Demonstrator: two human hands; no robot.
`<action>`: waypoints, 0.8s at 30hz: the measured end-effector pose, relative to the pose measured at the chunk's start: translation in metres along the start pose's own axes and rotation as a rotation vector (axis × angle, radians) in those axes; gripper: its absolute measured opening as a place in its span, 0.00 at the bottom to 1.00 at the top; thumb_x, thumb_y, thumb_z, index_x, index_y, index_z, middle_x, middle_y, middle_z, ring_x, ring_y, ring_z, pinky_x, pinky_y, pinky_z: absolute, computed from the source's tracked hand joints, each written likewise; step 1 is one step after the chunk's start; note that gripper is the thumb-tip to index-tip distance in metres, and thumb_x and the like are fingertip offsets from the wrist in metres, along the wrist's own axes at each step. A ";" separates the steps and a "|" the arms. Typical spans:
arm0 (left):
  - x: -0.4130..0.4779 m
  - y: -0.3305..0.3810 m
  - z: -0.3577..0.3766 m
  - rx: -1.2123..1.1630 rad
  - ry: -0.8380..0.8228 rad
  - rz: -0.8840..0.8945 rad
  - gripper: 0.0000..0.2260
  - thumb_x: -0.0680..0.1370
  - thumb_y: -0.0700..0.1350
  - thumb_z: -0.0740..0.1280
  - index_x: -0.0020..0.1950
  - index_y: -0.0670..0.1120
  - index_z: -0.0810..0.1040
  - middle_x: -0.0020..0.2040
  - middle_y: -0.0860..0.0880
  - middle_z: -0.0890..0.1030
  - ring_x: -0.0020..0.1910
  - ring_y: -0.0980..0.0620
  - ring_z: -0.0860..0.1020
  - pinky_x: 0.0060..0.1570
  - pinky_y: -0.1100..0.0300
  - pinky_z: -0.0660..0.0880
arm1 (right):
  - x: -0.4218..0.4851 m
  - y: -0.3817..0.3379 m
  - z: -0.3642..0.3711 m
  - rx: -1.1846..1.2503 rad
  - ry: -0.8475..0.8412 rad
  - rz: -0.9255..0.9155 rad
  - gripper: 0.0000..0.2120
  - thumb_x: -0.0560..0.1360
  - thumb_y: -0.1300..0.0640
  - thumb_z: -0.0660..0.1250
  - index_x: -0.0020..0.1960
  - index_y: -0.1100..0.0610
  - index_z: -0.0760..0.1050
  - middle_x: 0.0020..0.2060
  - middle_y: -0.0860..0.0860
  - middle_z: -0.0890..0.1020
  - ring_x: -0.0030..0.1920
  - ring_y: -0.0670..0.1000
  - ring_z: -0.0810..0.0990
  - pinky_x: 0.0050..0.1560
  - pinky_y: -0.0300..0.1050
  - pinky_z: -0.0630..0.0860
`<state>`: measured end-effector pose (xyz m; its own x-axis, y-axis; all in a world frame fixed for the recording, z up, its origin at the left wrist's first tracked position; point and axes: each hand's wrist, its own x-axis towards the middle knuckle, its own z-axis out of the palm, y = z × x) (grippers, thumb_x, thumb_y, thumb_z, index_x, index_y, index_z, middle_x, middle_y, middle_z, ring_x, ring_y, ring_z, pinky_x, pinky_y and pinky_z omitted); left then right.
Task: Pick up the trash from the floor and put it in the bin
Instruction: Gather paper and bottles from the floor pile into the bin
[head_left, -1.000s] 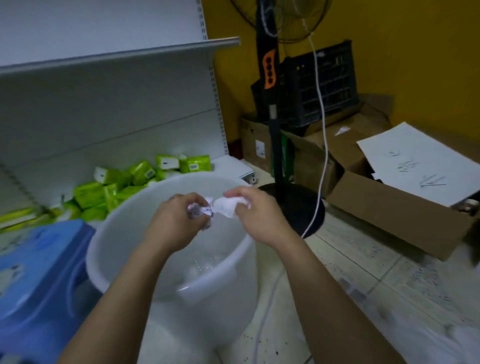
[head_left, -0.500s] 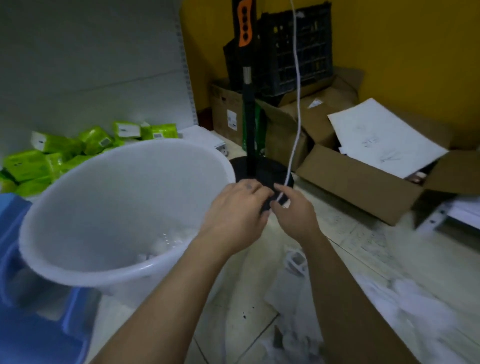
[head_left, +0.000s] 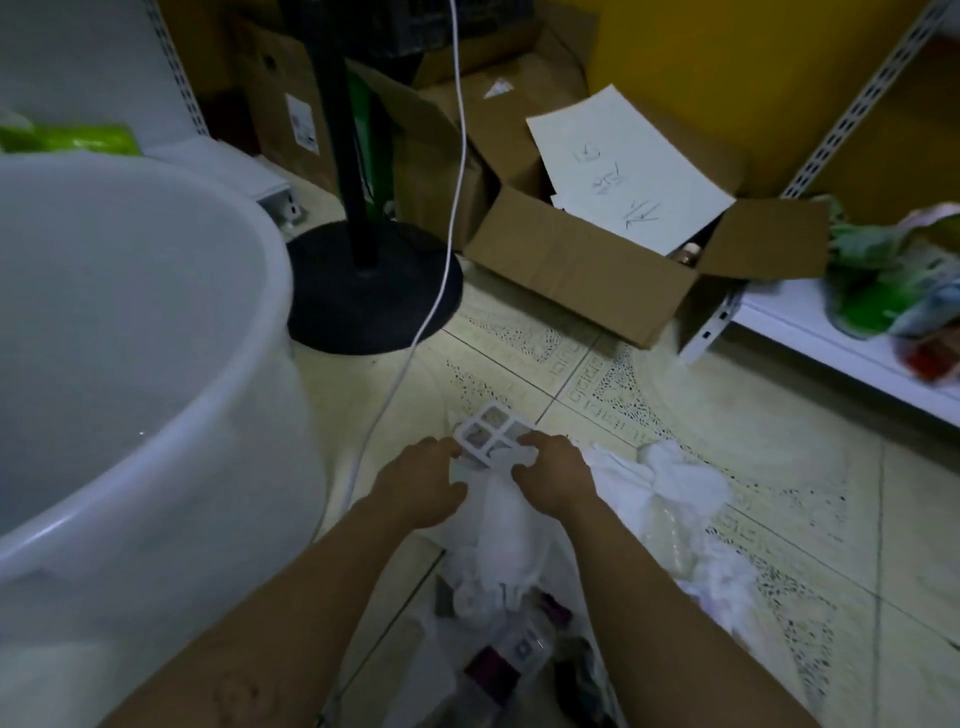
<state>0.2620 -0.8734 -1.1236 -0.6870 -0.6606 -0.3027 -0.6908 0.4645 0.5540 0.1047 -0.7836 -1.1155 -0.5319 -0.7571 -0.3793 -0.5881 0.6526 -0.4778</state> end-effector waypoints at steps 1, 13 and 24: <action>0.005 -0.005 0.007 -0.032 -0.027 -0.019 0.20 0.75 0.49 0.67 0.66 0.47 0.71 0.61 0.42 0.75 0.59 0.45 0.75 0.52 0.59 0.70 | 0.004 0.001 0.003 -0.018 0.001 0.002 0.24 0.74 0.53 0.66 0.70 0.53 0.70 0.66 0.57 0.73 0.65 0.58 0.73 0.64 0.49 0.72; 0.014 -0.043 0.066 0.050 -0.148 -0.071 0.37 0.72 0.53 0.69 0.77 0.50 0.53 0.71 0.43 0.64 0.67 0.42 0.65 0.63 0.47 0.69 | 0.036 0.029 0.022 -0.543 -0.066 0.004 0.38 0.67 0.44 0.72 0.72 0.50 0.61 0.65 0.57 0.73 0.66 0.59 0.68 0.65 0.58 0.61; 0.013 -0.027 0.055 -0.239 0.070 -0.086 0.10 0.76 0.44 0.65 0.35 0.43 0.72 0.39 0.46 0.70 0.38 0.49 0.72 0.35 0.59 0.67 | 0.025 0.032 0.006 -0.348 0.029 -0.041 0.11 0.77 0.52 0.58 0.53 0.56 0.75 0.51 0.56 0.81 0.55 0.59 0.78 0.59 0.53 0.65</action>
<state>0.2597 -0.8619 -1.1852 -0.6053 -0.7345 -0.3069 -0.6673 0.2580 0.6986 0.0765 -0.7822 -1.1454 -0.5179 -0.7849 -0.3402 -0.7789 0.5971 -0.1917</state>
